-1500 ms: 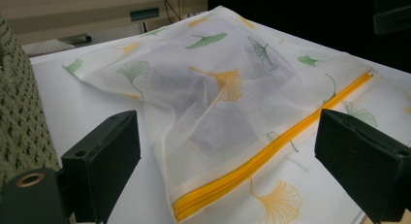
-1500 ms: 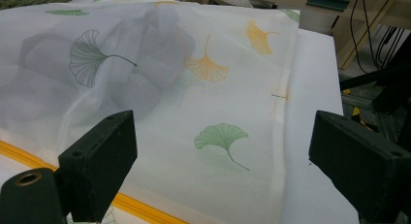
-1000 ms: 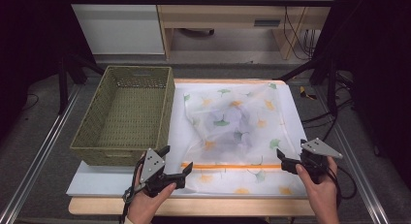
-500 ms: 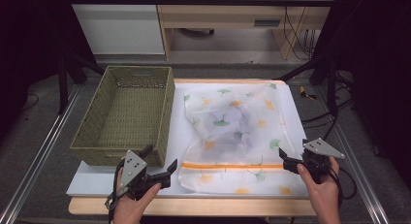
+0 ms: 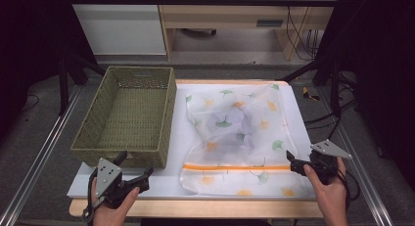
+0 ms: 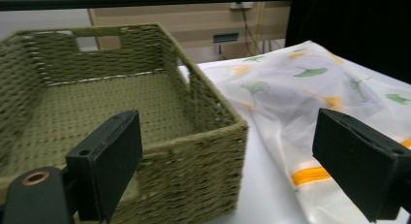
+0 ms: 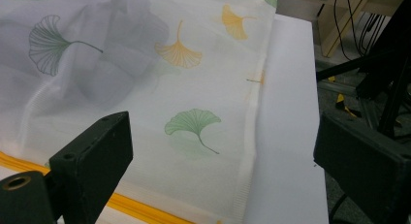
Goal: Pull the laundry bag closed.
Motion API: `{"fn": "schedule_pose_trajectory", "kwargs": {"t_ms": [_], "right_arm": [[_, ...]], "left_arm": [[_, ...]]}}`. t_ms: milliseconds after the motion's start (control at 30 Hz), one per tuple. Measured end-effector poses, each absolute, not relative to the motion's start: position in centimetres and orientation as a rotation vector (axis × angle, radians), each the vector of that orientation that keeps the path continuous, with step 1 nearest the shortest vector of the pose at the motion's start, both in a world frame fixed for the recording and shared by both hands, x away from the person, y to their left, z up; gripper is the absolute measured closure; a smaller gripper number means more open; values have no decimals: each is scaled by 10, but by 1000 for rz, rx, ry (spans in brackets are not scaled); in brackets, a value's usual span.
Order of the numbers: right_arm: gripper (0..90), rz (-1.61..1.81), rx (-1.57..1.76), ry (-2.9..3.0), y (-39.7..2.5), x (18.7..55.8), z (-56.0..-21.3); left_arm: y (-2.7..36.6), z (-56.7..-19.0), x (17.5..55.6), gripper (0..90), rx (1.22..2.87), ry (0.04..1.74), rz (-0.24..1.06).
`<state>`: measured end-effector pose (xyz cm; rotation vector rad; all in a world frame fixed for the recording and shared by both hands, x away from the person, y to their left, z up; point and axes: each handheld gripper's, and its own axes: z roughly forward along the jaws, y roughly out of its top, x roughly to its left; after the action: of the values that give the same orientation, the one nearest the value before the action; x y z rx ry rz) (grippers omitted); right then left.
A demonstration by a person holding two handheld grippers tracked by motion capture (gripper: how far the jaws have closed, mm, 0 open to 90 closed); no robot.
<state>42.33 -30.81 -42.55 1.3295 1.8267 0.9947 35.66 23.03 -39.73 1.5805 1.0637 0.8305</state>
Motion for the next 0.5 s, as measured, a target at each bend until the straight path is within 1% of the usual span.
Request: {"fn": "schedule_pose_trajectory", "kwargs": {"t_ms": [167,233,500], "right_arm": [[74,980,1344,1835,-311,424,-429],[95,981,1347,1841,-313,424,-430],[107,988,1367,1835,-318,424,-431]], "left_arm": [[239,-397,356,126,1562,1093,867],[243,-396,355,135,1553,1112,889],[259,-391,354,136,1513,1136,942]]}}
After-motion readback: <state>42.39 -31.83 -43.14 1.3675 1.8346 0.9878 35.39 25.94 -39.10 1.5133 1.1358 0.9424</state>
